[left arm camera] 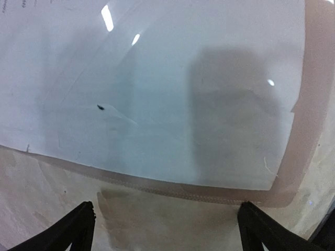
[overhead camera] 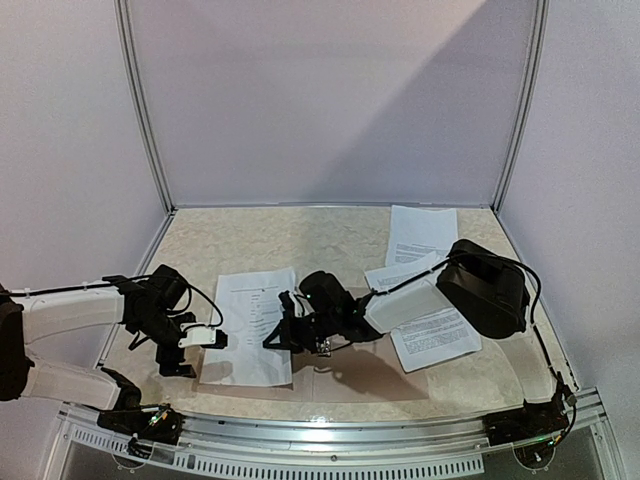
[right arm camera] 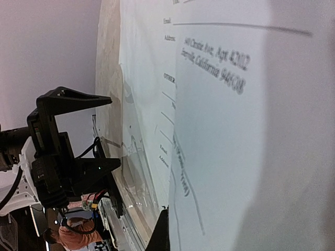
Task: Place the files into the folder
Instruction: Insert the folder to form pockets on the folder.
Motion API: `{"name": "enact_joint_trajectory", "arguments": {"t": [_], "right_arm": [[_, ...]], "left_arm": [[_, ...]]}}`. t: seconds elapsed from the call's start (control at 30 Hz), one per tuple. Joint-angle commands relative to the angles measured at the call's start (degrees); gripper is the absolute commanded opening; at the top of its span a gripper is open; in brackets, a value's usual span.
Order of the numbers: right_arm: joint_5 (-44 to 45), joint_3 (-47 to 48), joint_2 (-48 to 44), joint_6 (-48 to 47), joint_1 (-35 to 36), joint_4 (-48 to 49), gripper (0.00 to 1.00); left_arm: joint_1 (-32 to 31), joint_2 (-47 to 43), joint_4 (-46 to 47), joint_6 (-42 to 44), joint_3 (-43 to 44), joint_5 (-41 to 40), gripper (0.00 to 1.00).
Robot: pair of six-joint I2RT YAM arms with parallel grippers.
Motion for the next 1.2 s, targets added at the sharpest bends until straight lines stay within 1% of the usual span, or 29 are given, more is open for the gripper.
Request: {"name": "enact_joint_trajectory", "arguments": {"t": [0.0, 0.2, 0.4, 0.6, 0.77, 1.0, 1.17], "right_arm": [[3.76, -1.44, -2.28, 2.88, 1.3, 2.2, 0.0], [2.66, -1.79, -2.17, 4.52, 1.84, 1.17, 0.0], [0.75, -1.0, -2.86, 2.65, 2.15, -1.98, 0.0], [-1.38, -0.22, -2.11, 2.37, 2.7, -2.01, 0.0], [-0.8, -0.19, -2.06, 3.04, 3.04, -2.24, 0.0], [-0.63, 0.68, -2.38, 1.02, 3.24, -5.98, 0.0], [-1.03, 2.06, -2.59, -2.8, 3.22, -10.71, 0.0]], "left_arm": [[-1.45, 1.47, 3.16, -0.44, -3.48, 0.65, 0.97], [-1.48, 1.29, 3.2, -0.42, -3.48, 0.63, 0.97], [-1.43, 0.83, 3.46, -0.37, -3.75, 0.15, 0.97], [-1.4, 0.83, 3.53, -0.6, -3.79, 0.01, 0.97], [-1.45, 0.84, 3.51, -0.63, -3.77, -0.03, 0.97], [-1.44, 0.73, 3.7, -0.92, -3.77, -0.01, 0.97], [-1.42, 0.57, 3.77, -1.05, -3.86, -0.23, 0.97]]}}
